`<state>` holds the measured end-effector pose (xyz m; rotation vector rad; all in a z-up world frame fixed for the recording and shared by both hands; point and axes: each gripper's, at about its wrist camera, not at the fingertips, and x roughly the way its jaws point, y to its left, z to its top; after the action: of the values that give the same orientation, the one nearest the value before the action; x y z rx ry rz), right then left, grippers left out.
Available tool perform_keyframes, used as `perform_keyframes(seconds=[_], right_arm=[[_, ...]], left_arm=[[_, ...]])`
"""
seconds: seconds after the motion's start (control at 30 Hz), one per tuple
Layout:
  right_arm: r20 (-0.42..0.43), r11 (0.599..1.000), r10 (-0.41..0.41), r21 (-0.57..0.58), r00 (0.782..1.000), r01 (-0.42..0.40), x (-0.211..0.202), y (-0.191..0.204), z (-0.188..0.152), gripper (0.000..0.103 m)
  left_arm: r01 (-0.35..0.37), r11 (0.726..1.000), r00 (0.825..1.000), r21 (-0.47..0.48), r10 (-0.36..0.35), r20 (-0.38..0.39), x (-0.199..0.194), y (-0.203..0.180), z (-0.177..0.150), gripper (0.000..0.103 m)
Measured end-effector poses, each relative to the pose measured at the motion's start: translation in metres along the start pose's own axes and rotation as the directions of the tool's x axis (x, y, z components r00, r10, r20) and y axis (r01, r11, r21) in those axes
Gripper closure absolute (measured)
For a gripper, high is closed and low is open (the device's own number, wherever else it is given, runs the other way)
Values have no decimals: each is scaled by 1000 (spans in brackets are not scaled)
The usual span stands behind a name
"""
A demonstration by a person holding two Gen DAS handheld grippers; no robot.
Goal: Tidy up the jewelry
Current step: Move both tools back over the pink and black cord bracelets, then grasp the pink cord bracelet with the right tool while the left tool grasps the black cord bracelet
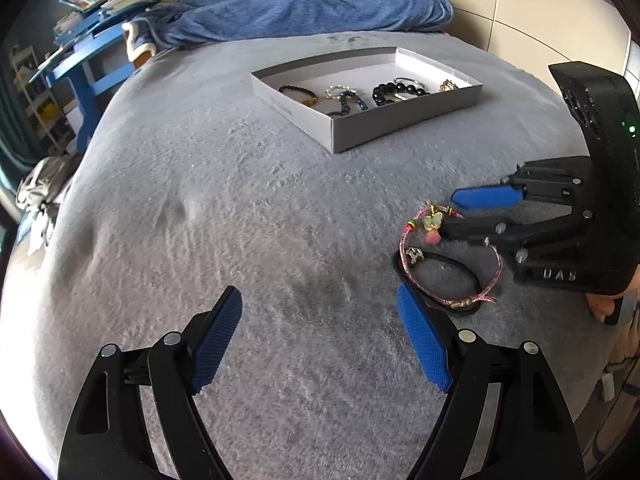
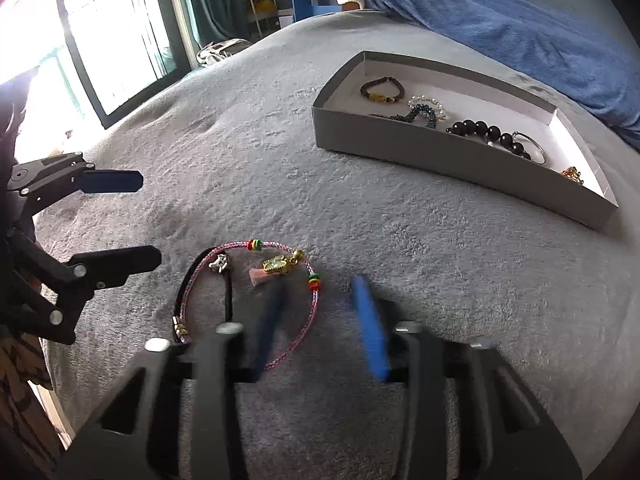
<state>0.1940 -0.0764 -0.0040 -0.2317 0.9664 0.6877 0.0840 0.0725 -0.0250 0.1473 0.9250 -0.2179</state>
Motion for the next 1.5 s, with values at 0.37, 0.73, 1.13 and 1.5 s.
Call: perform_keyframes(seconds=[0.37, 0.73, 1.13, 1.5], right_arm=[[113, 995, -11, 96, 994, 1, -42, -33, 8, 98], [62, 983, -86, 166, 994, 75, -41, -66, -15, 98], [31, 984, -72, 163, 997, 66, -28, -65, -18, 98], [90, 979, -74, 197, 993, 55, -45, -73, -13, 98]], left_arm=[[28, 998, 1000, 49, -27, -13, 8, -21, 8, 23], [36, 996, 998, 82, -32, -45, 22, -40, 13, 23], [95, 987, 993, 132, -85, -77, 26, -61, 11, 92], [130, 989, 991, 64, -132, 20, 2, -48, 26, 99]])
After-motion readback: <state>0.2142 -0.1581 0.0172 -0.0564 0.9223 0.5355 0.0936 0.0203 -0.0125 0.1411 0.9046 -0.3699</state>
